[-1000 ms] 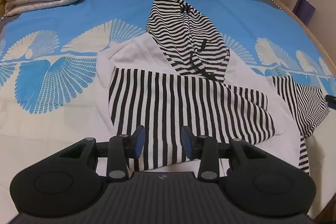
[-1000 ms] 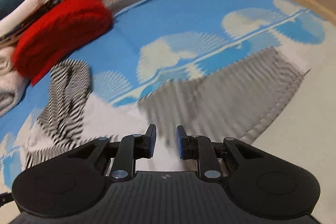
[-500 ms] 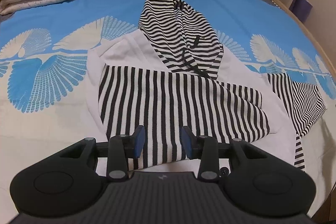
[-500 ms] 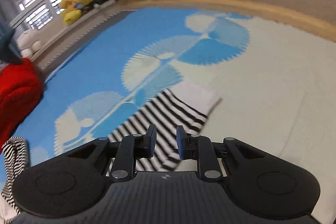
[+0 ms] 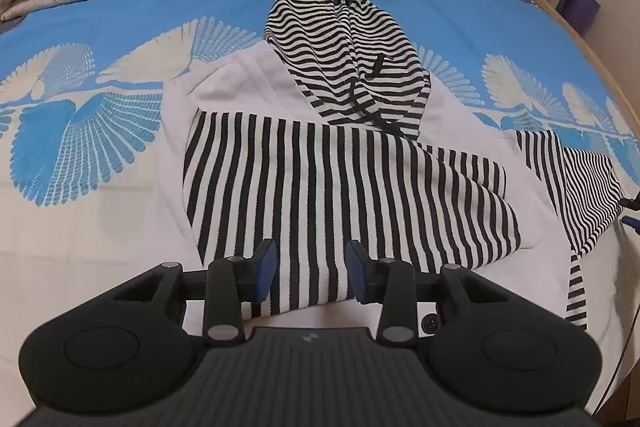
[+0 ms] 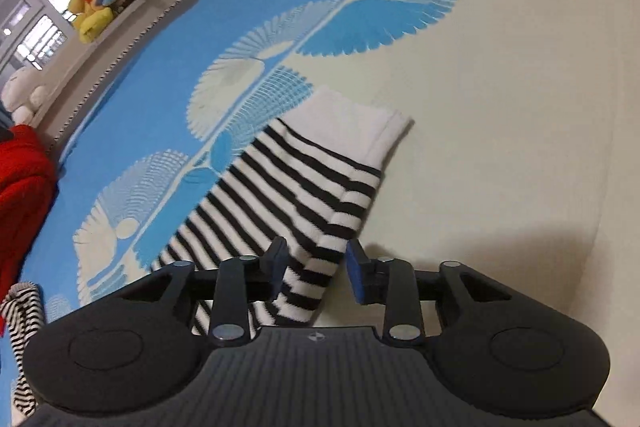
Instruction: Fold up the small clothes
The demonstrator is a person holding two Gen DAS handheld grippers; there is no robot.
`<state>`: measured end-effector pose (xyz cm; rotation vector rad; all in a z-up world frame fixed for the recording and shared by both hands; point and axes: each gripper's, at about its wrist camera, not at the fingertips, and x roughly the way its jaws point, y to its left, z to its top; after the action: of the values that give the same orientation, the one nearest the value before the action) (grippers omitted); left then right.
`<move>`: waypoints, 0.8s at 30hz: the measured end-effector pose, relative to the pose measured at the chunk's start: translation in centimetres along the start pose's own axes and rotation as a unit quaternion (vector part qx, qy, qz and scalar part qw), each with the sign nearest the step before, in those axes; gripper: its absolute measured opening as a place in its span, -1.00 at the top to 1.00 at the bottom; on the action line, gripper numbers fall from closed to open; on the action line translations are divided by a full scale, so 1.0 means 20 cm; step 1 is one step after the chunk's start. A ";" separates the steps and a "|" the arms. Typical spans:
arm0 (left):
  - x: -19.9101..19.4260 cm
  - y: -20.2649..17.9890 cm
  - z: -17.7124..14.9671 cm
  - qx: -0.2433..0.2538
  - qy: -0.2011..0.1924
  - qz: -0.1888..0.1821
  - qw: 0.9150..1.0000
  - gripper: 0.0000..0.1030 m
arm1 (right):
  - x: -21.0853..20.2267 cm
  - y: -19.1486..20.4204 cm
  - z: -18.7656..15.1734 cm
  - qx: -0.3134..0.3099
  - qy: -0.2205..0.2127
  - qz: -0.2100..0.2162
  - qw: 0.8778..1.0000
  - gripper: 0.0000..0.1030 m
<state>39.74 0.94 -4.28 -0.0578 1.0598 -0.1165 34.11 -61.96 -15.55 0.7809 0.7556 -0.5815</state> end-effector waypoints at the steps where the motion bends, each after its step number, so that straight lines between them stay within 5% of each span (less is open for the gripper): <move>1: 0.00 0.00 0.00 -0.001 0.000 -0.001 1.000 0.17 | 0.02 0.00 0.00 0.001 0.002 -0.007 1.000 0.23; 8: -0.02 -0.02 0.04 -0.020 -0.011 -0.005 1.000 0.17 | 0.08 0.02 -0.02 -0.020 -0.021 -0.025 0.999 0.22; 10: -0.02 -0.02 0.05 -0.023 -0.012 -0.006 1.000 0.17 | 0.09 0.05 -0.03 -0.024 -0.028 -0.023 0.999 0.76; 12: -0.02 -0.03 0.05 -0.026 -0.012 -0.005 1.000 0.17 | 0.10 0.10 -0.05 -0.036 -0.039 -0.037 0.998 0.86; 21: -0.13 -0.07 0.08 -0.028 -0.036 -0.038 0.998 0.17 | -0.18 0.59 -0.18 -0.170 -0.147 -0.044 0.973 0.91; 24: -0.16 0.00 0.11 -0.053 -0.042 -0.037 0.997 0.17 | -0.37 0.87 -0.31 -0.237 -0.175 0.008 0.956 0.91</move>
<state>40.05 1.28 -0.44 -0.1969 0.9804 -0.1245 39.62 -45.53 -5.59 0.2281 0.5284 -0.4794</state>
